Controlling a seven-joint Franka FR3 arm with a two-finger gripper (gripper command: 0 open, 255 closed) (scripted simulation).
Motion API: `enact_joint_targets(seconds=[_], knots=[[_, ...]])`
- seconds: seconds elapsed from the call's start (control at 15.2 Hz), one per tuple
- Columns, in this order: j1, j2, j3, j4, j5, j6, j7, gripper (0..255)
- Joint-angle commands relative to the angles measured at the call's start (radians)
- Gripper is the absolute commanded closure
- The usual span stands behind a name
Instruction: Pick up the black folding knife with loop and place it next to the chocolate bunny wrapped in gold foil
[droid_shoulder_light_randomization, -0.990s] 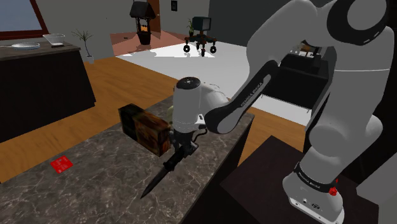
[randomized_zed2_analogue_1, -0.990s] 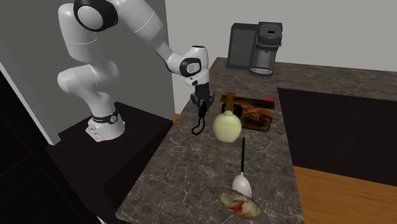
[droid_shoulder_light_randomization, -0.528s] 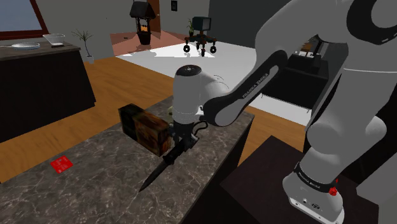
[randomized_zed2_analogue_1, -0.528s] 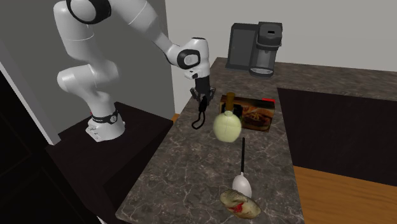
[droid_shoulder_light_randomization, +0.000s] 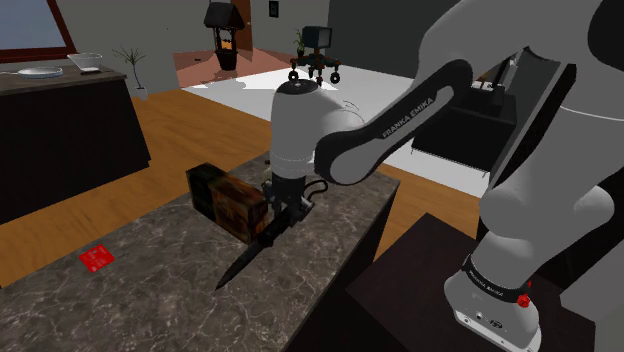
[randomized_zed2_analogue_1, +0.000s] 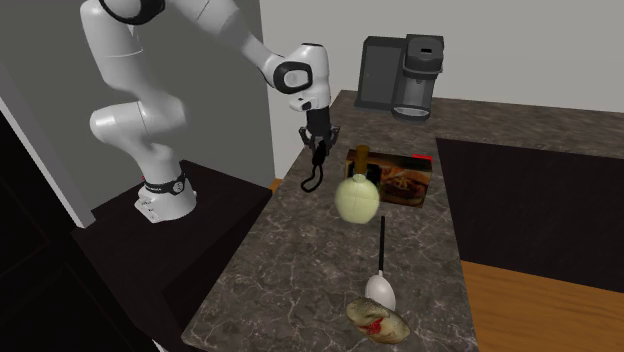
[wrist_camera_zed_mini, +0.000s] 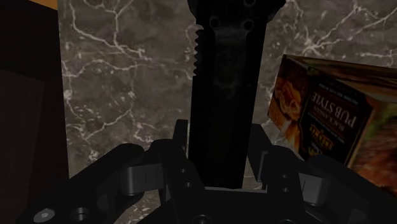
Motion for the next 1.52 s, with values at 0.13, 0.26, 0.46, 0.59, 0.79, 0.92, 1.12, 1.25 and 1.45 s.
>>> enact_joint_targets(seconds=[0.13,0.26,0.46,0.59,0.79,0.92,1.12,1.25,1.45], knots=[[-0.042,-0.105,0.038,0.015,0.152,-0.037,-0.110,255],[-0.036,-0.155,0.027,0.025,0.220,-0.061,-0.161,255],[-0.011,-0.214,-0.007,0.044,0.295,-0.102,-0.217,255],[0.008,-0.245,-0.032,0.058,0.329,-0.130,-0.244,255],[0.030,-0.282,-0.065,0.080,0.368,-0.174,-0.275,255],[0.043,-0.303,-0.085,0.096,0.388,-0.202,-0.291,255],[0.060,-0.338,-0.134,0.094,0.420,-0.226,-0.341,255],[0.069,-0.367,-0.194,0.064,0.447,-0.222,-0.410,255],[0.071,-0.396,-0.271,0.026,0.470,-0.215,-0.502,255]])
